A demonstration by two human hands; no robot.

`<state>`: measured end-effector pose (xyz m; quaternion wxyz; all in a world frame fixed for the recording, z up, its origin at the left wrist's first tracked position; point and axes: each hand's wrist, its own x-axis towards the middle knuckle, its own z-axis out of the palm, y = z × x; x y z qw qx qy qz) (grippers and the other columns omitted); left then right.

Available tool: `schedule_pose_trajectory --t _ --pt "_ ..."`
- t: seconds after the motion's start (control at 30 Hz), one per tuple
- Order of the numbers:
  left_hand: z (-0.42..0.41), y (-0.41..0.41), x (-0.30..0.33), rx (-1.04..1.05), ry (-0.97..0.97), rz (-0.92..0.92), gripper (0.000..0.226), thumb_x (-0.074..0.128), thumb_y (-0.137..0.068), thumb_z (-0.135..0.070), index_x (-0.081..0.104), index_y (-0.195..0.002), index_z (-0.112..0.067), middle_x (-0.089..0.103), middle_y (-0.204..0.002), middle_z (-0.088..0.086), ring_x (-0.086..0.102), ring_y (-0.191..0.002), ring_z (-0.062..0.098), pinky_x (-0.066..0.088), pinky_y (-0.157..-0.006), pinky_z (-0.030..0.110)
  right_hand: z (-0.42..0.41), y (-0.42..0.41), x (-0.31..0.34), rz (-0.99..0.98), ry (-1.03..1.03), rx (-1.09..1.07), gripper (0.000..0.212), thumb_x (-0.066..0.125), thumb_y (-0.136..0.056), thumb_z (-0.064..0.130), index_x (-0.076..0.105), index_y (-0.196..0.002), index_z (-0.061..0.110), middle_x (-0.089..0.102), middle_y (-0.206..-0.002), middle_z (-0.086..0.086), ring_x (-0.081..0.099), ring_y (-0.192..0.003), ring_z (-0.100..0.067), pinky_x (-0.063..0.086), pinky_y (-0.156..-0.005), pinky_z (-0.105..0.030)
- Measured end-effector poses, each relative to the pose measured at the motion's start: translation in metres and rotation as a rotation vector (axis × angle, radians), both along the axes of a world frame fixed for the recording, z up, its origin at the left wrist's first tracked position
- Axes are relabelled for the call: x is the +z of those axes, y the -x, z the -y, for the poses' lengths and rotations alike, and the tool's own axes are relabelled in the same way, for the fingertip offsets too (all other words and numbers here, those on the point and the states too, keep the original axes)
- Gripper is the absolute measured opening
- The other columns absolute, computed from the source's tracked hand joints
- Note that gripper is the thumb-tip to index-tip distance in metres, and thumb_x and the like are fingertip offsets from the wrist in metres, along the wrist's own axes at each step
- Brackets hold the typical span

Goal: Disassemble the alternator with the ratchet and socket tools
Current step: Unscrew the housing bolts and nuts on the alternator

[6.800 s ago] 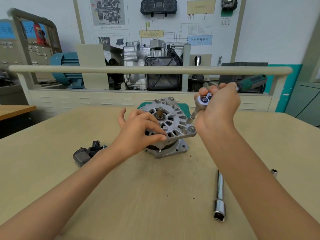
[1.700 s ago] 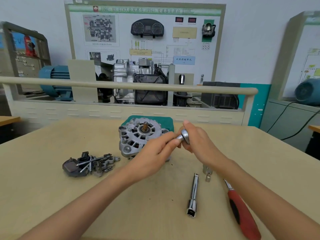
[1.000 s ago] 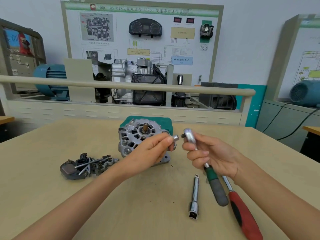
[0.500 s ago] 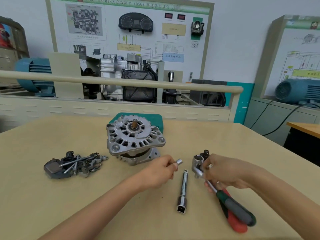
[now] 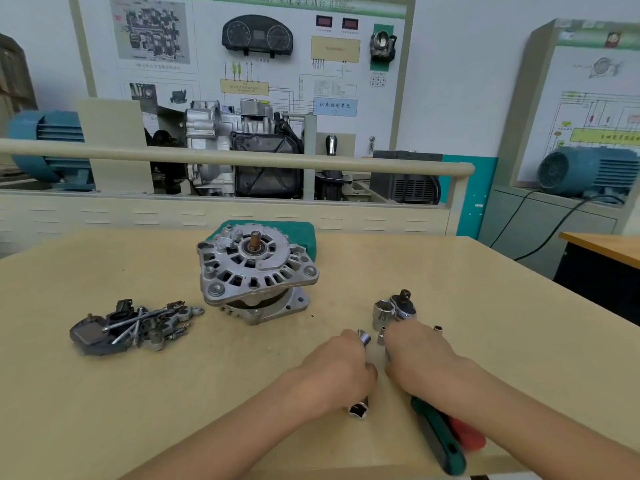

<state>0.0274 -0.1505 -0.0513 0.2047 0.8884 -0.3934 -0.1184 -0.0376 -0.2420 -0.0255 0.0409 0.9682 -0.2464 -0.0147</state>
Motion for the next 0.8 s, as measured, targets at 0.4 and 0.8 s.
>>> schedule_pose_trajectory --t 0.4,0.8 --pt "0.017 0.006 0.004 -0.024 0.043 0.053 0.031 0.035 -0.098 -0.032 0.041 -0.114 -0.007 0.057 -0.112 0.012 0.056 -0.099 0.029 0.04 -0.073 0.033 0.034 -0.004 -0.014 0.312 0.048 -0.054 0.015 0.042 -0.096 0.016 0.057 -0.097 0.012 0.062 -0.103 -0.007 0.061 -0.095 -0.025 0.036 -0.064 -0.025" --pt "0.022 -0.005 0.009 -0.135 0.24 0.149 0.014 0.046 -0.096 -0.029 0.05 -0.094 -0.015 0.06 -0.096 0.007 0.05 -0.076 0.018 0.034 -0.057 0.027 0.056 0.019 0.012 0.285 -0.634 0.279 0.019 0.061 -0.088 0.017 0.066 -0.106 0.012 0.061 -0.085 0.007 0.052 -0.071 0.002 0.04 -0.062 -0.007"
